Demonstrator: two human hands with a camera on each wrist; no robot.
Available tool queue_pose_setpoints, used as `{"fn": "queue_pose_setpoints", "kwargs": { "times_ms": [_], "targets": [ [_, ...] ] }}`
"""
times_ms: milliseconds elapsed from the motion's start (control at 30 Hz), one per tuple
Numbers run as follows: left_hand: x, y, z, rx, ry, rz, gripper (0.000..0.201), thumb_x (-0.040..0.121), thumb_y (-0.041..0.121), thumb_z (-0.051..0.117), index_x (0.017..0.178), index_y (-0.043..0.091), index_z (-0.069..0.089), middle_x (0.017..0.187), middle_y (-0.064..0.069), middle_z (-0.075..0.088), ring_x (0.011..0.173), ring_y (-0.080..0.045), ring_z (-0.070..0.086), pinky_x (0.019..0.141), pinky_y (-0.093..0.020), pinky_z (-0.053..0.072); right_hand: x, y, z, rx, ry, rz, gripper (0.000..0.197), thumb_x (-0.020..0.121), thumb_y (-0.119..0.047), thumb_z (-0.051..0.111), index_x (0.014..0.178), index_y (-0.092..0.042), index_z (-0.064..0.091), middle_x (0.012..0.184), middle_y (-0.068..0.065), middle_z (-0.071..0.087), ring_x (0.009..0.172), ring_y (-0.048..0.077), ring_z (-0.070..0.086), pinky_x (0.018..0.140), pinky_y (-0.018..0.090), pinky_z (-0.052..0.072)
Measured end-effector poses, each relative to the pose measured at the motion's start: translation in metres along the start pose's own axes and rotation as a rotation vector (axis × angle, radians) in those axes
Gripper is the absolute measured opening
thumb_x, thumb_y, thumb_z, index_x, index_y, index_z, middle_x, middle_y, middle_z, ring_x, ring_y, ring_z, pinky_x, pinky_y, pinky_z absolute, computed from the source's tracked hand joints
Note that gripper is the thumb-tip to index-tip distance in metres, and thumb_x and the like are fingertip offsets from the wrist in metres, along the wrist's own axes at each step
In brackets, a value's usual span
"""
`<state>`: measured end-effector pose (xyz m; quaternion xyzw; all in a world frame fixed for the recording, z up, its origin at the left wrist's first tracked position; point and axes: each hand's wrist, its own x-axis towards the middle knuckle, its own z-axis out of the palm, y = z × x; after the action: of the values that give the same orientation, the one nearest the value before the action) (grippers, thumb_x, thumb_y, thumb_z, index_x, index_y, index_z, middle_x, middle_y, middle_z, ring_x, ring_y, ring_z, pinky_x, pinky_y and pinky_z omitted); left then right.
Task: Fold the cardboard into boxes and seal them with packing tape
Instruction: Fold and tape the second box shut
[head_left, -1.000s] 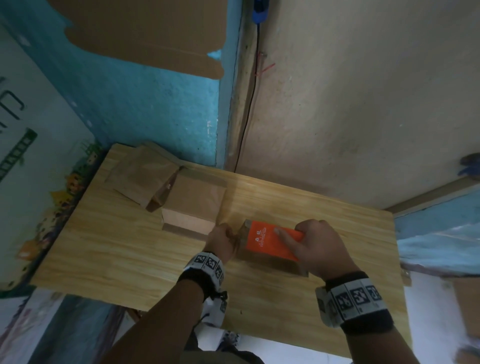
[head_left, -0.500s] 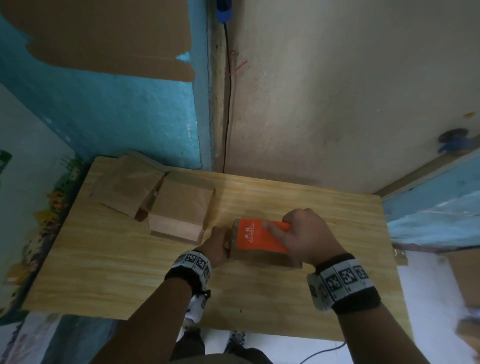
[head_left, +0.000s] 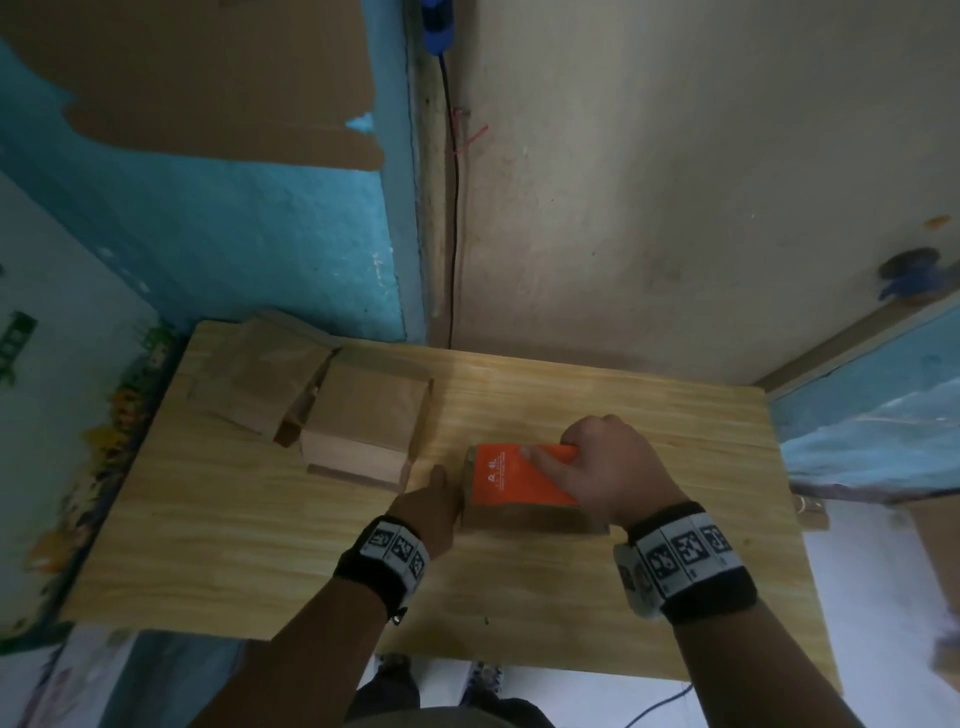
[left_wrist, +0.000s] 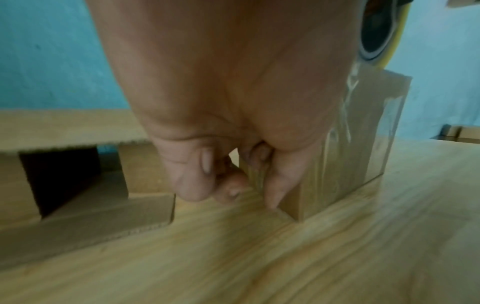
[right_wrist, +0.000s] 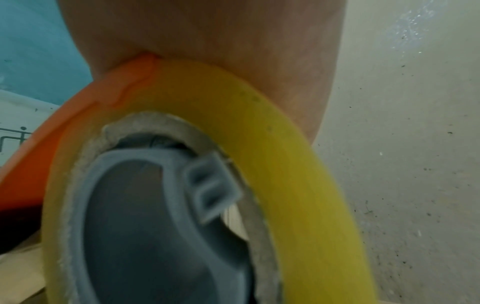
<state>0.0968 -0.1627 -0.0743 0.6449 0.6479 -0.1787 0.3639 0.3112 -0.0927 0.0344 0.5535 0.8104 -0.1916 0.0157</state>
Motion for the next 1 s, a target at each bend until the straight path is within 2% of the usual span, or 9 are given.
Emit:
{"fn": "queue_pose_setpoints", "kwargs": {
  "times_ms": [133, 233, 333, 433, 533, 633, 767, 900, 1000],
  "targets": [
    [-0.024, 0.006, -0.013, 0.114, -0.089, 0.035, 0.038, 0.1, 0.008, 0.049, 0.138, 0.007, 0.052, 0.149, -0.017, 0.04, 0.116, -0.034, 0.061, 0.097, -0.043, 0.053, 0.002, -0.003, 0.005, -0.017, 0.005, 0.015, 0.072, 0.088, -0.09, 0.037, 0.073, -0.025, 0.064, 0.07, -0.007, 0.061, 0.071, 0.012, 0.06, 0.065, 0.031, 0.053],
    [-0.034, 0.002, -0.028, 0.1, -0.067, -0.008, 0.034, 0.09, 0.021, 0.07, 0.122, 0.01, 0.062, 0.142, -0.012, 0.041, 0.117, -0.031, 0.057, 0.096, -0.046, 0.053, 0.0, -0.003, 0.004, 0.004, 0.01, 0.027, 0.074, 0.086, -0.092, 0.035, 0.069, -0.025, 0.061, 0.069, -0.006, 0.061, 0.07, 0.012, 0.06, 0.066, 0.034, 0.056],
    [-0.039, 0.001, -0.04, -0.055, 0.194, 0.037, 0.105, 0.064, 0.046, 0.092, 0.147, 0.023, 0.032, 0.151, -0.003, 0.029, 0.132, -0.029, 0.046, 0.106, -0.051, 0.048, -0.003, 0.001, 0.002, 0.029, 0.019, 0.02, 0.071, 0.085, -0.092, 0.034, 0.065, -0.027, 0.057, 0.069, -0.006, 0.059, 0.076, 0.014, 0.058, 0.068, 0.035, 0.052],
    [-0.032, 0.013, -0.037, -0.357, 0.25, 0.211, 0.152, 0.051, 0.047, 0.099, 0.158, 0.037, -0.008, 0.165, 0.006, 0.009, 0.149, -0.026, 0.027, 0.116, -0.06, 0.037, -0.007, 0.0, -0.004, 0.066, -0.003, 0.03, 0.07, 0.086, -0.089, 0.04, 0.068, -0.026, 0.062, 0.071, -0.005, 0.062, 0.079, 0.014, 0.059, 0.071, 0.036, 0.055],
    [-0.017, 0.013, -0.021, -0.546, 0.278, 0.289, 0.159, 0.047, 0.05, 0.1, 0.158, 0.045, -0.014, 0.164, 0.016, 0.014, 0.15, -0.017, 0.024, 0.118, -0.057, 0.035, -0.008, -0.005, -0.01, 0.1, -0.035, 0.034, 0.065, 0.091, -0.082, 0.05, 0.071, -0.022, 0.066, 0.069, -0.003, 0.064, 0.069, 0.012, 0.061, 0.061, 0.029, 0.05],
    [-0.009, 0.012, -0.004, -0.647, 0.249, 0.326, 0.162, 0.049, 0.043, 0.102, 0.156, 0.049, -0.019, 0.147, 0.03, 0.014, 0.146, -0.01, 0.023, 0.121, -0.046, 0.032, -0.009, -0.004, -0.013, 0.088, -0.041, 0.022, 0.067, 0.091, -0.083, 0.05, 0.07, -0.021, 0.065, 0.067, -0.002, 0.063, 0.064, 0.012, 0.061, 0.057, 0.028, 0.047],
    [-0.003, 0.018, 0.002, -0.391, 0.365, 0.316, 0.151, 0.055, 0.055, 0.092, 0.157, 0.042, -0.018, 0.154, 0.015, 0.025, 0.143, -0.014, 0.028, 0.121, -0.047, 0.024, -0.012, 0.002, -0.016, 0.07, -0.057, 0.048, 0.069, 0.087, -0.088, 0.048, 0.07, -0.023, 0.064, 0.072, -0.002, 0.063, 0.068, 0.014, 0.062, 0.059, 0.029, 0.048],
    [-0.005, 0.025, -0.002, -0.12, 0.413, 0.27, 0.146, 0.062, 0.064, 0.081, 0.159, 0.025, -0.022, 0.156, 0.01, 0.025, 0.14, -0.014, 0.03, 0.116, -0.043, 0.022, -0.011, 0.004, -0.019, 0.013, -0.085, 0.07, 0.068, 0.086, -0.089, 0.048, 0.083, -0.023, 0.066, 0.08, -0.002, 0.064, 0.073, 0.015, 0.065, 0.069, 0.035, 0.06],
    [-0.005, 0.028, -0.005, -0.03, 0.413, 0.24, 0.146, 0.065, 0.066, 0.078, 0.158, 0.02, -0.025, 0.157, 0.007, 0.023, 0.141, -0.016, 0.029, 0.116, -0.045, 0.021, -0.012, 0.005, -0.022, 0.012, -0.096, 0.085, 0.067, 0.086, -0.087, 0.053, 0.081, -0.021, 0.066, 0.079, -0.001, 0.065, 0.069, 0.015, 0.065, 0.065, 0.034, 0.06]
  ]
}}
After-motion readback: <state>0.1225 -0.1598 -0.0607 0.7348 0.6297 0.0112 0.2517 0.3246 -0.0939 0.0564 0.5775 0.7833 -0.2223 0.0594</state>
